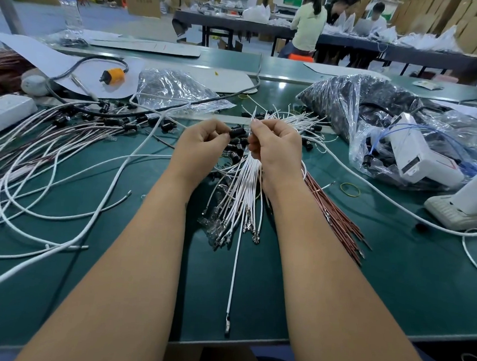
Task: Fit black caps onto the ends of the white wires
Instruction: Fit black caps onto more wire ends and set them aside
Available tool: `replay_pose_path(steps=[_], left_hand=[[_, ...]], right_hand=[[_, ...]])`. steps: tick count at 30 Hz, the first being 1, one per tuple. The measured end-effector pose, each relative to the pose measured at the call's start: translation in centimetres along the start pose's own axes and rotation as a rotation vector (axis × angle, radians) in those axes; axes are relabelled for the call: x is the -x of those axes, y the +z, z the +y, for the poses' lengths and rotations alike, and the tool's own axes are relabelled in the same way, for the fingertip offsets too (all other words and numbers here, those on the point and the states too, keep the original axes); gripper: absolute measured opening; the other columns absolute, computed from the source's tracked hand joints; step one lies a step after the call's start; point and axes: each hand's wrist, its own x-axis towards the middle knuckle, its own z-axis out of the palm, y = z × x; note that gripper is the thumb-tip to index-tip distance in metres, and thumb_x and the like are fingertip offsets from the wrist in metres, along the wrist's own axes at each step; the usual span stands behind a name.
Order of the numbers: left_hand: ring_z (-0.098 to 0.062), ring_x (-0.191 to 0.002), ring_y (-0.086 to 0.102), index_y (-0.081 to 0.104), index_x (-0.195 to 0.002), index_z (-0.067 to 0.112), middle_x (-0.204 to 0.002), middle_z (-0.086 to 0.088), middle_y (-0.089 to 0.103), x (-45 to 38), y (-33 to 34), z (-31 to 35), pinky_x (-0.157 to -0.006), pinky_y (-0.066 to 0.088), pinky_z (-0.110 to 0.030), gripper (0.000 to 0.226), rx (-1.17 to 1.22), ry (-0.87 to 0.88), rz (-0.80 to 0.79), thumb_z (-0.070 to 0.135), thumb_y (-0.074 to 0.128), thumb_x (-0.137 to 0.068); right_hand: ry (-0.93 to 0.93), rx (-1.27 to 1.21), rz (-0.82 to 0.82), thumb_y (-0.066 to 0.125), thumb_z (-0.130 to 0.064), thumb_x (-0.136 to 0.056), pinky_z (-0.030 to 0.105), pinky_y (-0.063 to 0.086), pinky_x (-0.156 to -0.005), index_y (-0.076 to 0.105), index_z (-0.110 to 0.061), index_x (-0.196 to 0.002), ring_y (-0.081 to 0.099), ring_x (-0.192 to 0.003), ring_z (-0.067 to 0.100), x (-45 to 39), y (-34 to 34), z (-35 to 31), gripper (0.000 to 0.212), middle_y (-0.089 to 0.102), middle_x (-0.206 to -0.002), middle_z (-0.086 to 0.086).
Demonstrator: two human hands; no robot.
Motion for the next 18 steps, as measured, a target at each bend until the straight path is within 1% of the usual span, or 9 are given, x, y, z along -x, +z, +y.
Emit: replay_pose_path(steps=[3,6,8,10,12,16,18], left_hand=[[-0.003,-0.045,0.032,0.064,-0.078,0.018,-0.057,0.006,0.042,0.09,0.09,0.08,-0.044,0.030,-0.012,0.018,-0.012,-0.004,0.006,0.010,0.055,-0.091],[-0.001,-0.045,0.037,0.065,-0.078,0.019,-0.063,0.001,0.050,0.15,0.04,0.22,-0.045,0.033,-0.010,0.018,-0.012,-0.018,0.031,0.010,0.055,-0.091],[0.001,-0.048,0.042,0.064,-0.077,0.019,-0.064,0.002,0.054,0.17,0.01,0.37,-0.050,0.036,-0.008,0.020,-0.024,-0.009,0.033,0.010,0.056,-0.092],[0.003,-0.052,0.049,0.064,-0.080,0.015,-0.065,0.003,0.059,0.23,0.01,0.50,-0.056,0.040,-0.008,0.017,-0.044,0.010,0.012,0.008,0.056,-0.093],[0.001,-0.053,0.052,0.064,-0.082,0.012,-0.065,0.002,0.063,0.29,-0.06,0.53,-0.058,0.042,-0.010,0.015,-0.060,0.017,0.003,0.009,0.056,-0.094],[-0.008,-0.052,0.047,0.067,-0.083,0.006,-0.062,0.002,0.061,0.15,-0.22,0.27,-0.055,0.040,-0.017,0.018,-0.090,0.000,0.027,0.016,0.057,-0.095],[-0.008,-0.050,0.043,0.068,-0.086,0.003,-0.060,0.001,0.059,0.08,-0.24,0.18,-0.050,0.036,-0.017,0.019,-0.074,-0.017,0.035,0.016,0.058,-0.095]], right_hand=[[-0.003,0.001,-0.008,0.061,-0.004,-0.090,0.013,0.042,-0.048,0.062,-0.011,-0.077,0.050,-0.047,0.002,-0.01,-0.05,-0.05,0.015,0.056,-0.062,0.000],[-0.002,0.011,-0.024,0.062,-0.003,-0.089,0.013,0.042,-0.049,0.063,-0.011,-0.079,0.049,-0.049,0.002,-0.06,-0.12,0.06,0.013,0.056,-0.062,0.000],[-0.007,0.035,-0.028,0.063,-0.004,-0.089,0.014,0.041,-0.050,0.064,-0.012,-0.079,0.050,-0.051,0.003,-0.18,-0.16,0.18,0.013,0.057,-0.064,0.000],[-0.027,0.065,-0.035,0.063,-0.004,-0.089,0.016,0.041,-0.052,0.064,-0.014,-0.078,0.050,-0.055,0.006,-0.30,-0.21,0.34,0.015,0.058,-0.067,0.001],[-0.041,0.073,-0.056,0.062,-0.002,-0.090,0.017,0.041,-0.052,0.063,-0.014,-0.077,0.051,-0.056,0.007,-0.33,-0.30,0.51,0.017,0.058,-0.067,0.002],[-0.036,0.048,-0.120,0.060,0.001,-0.091,0.014,0.042,-0.047,0.063,-0.010,-0.078,0.051,-0.047,0.004,-0.29,-0.49,0.70,0.017,0.059,-0.065,0.005],[-0.035,0.055,-0.131,0.060,0.000,-0.091,0.015,0.041,-0.047,0.062,-0.010,-0.078,0.052,-0.046,0.005,-0.29,-0.50,0.87,0.017,0.060,-0.065,0.005]])
